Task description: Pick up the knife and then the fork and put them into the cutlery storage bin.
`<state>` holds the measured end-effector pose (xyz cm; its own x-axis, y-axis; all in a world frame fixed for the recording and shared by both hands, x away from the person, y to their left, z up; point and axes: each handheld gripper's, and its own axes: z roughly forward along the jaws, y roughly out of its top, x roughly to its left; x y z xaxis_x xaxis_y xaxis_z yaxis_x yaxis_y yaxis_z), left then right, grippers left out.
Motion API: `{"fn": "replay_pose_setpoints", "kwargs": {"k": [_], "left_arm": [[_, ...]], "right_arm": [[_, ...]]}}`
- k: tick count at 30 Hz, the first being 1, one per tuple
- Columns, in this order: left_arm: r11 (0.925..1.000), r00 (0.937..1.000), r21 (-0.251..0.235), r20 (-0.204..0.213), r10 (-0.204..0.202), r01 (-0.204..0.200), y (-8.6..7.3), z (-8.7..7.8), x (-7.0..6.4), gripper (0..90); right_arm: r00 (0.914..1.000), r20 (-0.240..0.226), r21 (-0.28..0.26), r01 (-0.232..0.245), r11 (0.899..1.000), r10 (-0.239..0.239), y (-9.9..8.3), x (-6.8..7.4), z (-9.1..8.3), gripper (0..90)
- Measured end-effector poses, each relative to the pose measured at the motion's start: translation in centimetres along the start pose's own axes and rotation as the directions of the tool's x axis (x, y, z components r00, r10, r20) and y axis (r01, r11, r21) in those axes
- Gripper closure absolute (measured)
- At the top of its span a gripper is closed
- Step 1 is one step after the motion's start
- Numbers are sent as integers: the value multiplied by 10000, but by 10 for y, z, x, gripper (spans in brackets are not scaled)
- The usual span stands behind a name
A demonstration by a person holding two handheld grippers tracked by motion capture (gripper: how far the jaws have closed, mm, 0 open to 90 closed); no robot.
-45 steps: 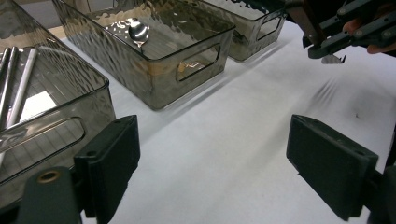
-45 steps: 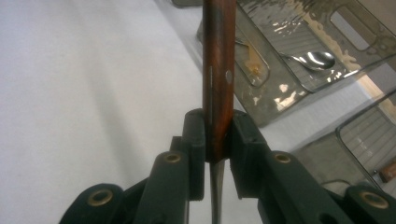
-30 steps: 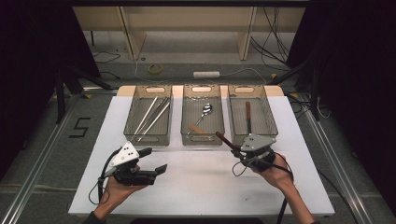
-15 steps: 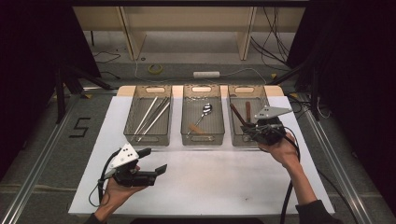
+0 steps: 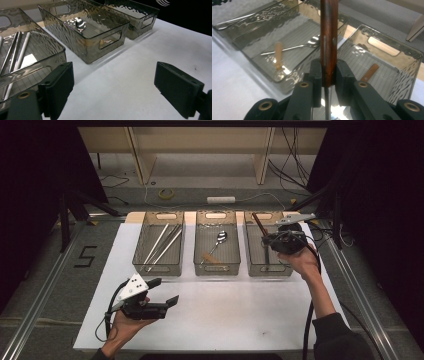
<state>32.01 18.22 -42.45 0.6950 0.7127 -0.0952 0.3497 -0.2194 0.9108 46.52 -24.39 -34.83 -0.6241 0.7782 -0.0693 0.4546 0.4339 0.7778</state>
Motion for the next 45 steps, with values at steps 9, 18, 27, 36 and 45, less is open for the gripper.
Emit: {"fn": "replay_pose_setpoints", "kwargs": {"k": [9, 18, 27, 36, 45], "left_arm": [[9997, 9999, -179, -45, -154, 153, 0, -2, 3, 157], [9997, 9998, -189, -8, -182, 182, 1, -2, 3, 157], [9998, 9999, -147, 26, -157, 158, 1, -1, 2, 156], [9998, 9999, -150, 10, -132, 132, 1, -2, 2, 155], [9996, 9998, -204, 0, -189, 189, 1, -2, 3, 155]], "right_arm": [[9990, 408, 105, -209, 9997, 204, 14, -17, 14, 781], [9969, 705, 359, -382, 9986, 356, 18, -28, 33, 780], [9947, 895, 550, -550, 9970, 499, 18, -34, 45, 781], [9918, 1054, 903, -815, 9926, 718, 11, -38, 58, 780], [9905, 1171, 1268, -869, 9881, 721, 0, -39, 68, 780]]}}
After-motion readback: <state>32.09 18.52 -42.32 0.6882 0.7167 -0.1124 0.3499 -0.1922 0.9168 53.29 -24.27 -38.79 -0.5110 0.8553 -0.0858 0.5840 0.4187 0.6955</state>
